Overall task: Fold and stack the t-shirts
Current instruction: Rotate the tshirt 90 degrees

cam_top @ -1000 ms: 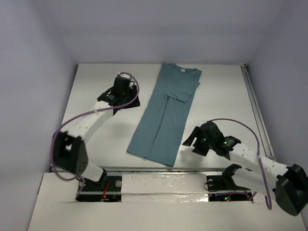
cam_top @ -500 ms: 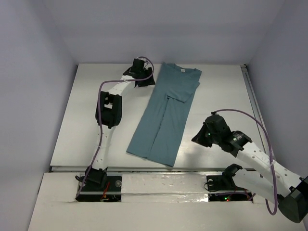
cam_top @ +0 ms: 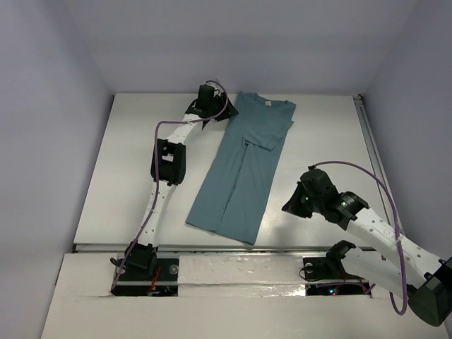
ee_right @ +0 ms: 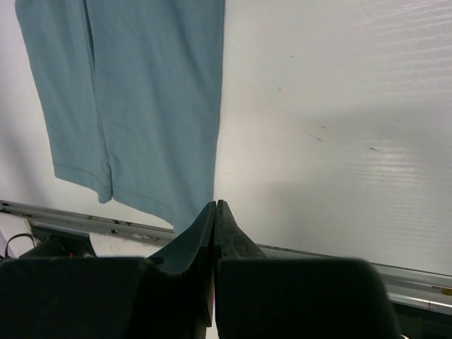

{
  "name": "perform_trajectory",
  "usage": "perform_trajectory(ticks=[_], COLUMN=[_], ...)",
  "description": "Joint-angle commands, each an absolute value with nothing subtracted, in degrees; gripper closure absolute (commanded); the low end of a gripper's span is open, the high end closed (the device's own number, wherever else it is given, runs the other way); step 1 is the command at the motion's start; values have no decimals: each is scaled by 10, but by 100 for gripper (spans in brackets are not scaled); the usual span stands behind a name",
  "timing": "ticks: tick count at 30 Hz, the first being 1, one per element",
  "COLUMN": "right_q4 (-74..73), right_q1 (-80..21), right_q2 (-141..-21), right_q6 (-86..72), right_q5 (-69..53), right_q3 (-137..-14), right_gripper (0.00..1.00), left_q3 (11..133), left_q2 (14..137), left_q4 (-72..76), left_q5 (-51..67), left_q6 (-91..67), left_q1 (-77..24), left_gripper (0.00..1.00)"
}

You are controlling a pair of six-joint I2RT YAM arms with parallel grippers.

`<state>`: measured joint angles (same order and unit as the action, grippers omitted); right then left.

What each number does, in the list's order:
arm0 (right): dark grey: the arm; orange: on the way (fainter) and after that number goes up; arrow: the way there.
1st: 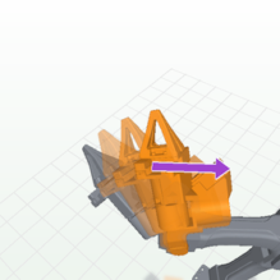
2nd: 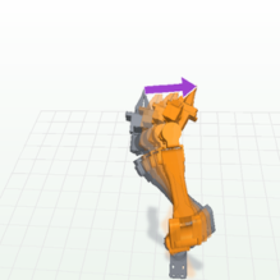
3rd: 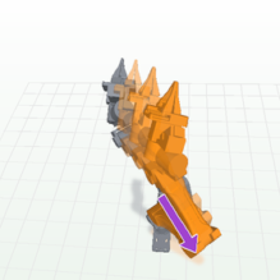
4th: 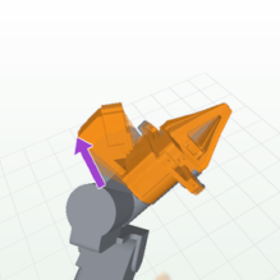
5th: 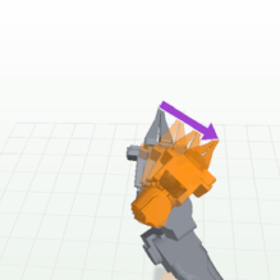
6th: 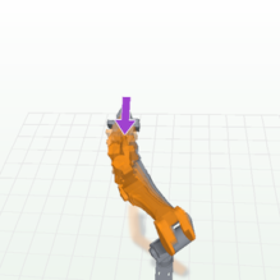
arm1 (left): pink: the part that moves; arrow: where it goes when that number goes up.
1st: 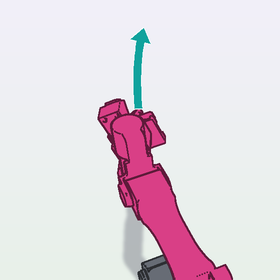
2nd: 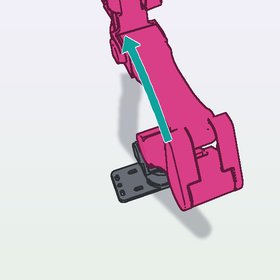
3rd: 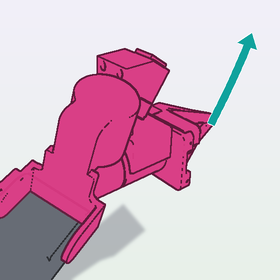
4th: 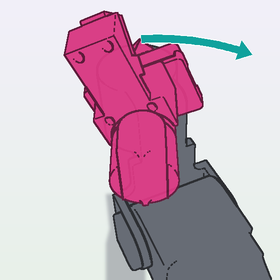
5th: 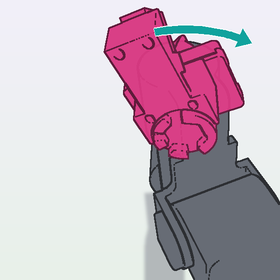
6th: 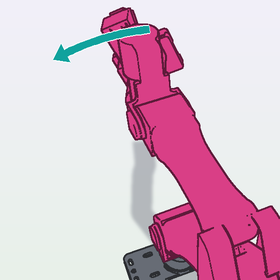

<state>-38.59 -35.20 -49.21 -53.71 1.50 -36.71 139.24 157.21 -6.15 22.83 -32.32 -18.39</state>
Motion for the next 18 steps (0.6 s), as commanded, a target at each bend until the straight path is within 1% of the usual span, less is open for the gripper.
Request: perform_trajectory(ticks=[1,3,4,5,7,9,10,11,14,17,18], right_q4=[-388,-390,-393,-395,-396,-394,-391,-389,-381,-380,-381], right_q1=[-348,-348,-348,-348,-348,-348,-348,-348,-348,-348,-348], right_q2=[-495,-498,-500,-504,-504,-504,-504,-505,-508,-505,-502], right_q6=[-521,-518,-518,-518,-516,-519,-519,-519,-519,-518,-517], right_q5=[13,11,11,11,11,7,4,4,-17,-20,-18], right_q3=[-387,-384,-382,-379,-373,-360,-355,-352,-344,-339,-339], right_gripper=[100,100,100,100,100,98,98,98,98,98,95], left_q3=[1418,1419,1418,1411,1390,1328,1302,1252,1165,1104,1086], left_q2=[1625,1633,1634,1631,1609,1581,1547,1529,1466,1425,1413], left_q4=[-34,-13,-3,17,52,82,107,119,151,163,163], left_q5=[257,262,260,252,235,208,195,183,131,118,111], left_q6=[-386,-416,-422,-427,-446,-461,-468,-469,-463,-460,-458], left_q1=[-191,-191,-191,-191,-191,-171,-164,-157,-128,-102,-102], left_gripper=[62,80,98,100,100,100,100,100,100,100,100])
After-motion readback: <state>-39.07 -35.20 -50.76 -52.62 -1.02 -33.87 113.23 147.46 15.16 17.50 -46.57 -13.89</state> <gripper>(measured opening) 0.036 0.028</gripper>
